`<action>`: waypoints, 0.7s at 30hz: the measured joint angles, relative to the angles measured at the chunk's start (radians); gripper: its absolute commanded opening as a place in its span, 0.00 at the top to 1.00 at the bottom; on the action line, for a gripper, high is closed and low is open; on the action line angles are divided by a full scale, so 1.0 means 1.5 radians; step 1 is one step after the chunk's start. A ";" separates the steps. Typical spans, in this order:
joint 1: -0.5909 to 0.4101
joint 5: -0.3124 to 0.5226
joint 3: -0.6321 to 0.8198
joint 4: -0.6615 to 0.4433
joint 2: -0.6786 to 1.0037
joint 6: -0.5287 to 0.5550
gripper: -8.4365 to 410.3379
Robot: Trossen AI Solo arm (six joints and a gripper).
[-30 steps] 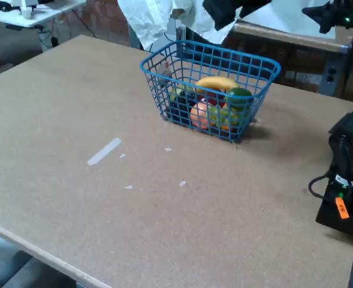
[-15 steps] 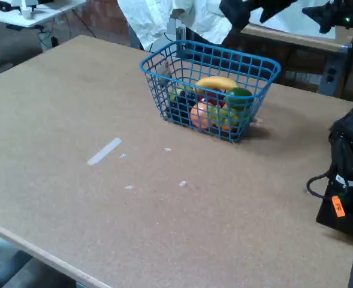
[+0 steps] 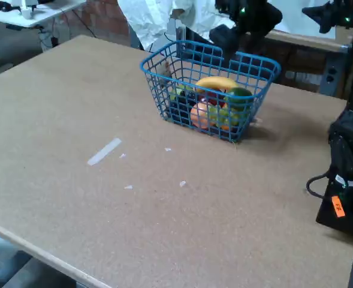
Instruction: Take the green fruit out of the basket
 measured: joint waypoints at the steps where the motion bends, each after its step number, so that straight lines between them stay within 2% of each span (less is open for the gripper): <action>1: -0.001 0.000 0.000 -0.001 0.002 -0.006 0.04; 13: -0.011 -0.003 0.000 -0.040 0.010 -0.072 0.04; 21: -0.012 -0.025 -0.013 -0.039 0.010 -0.111 0.04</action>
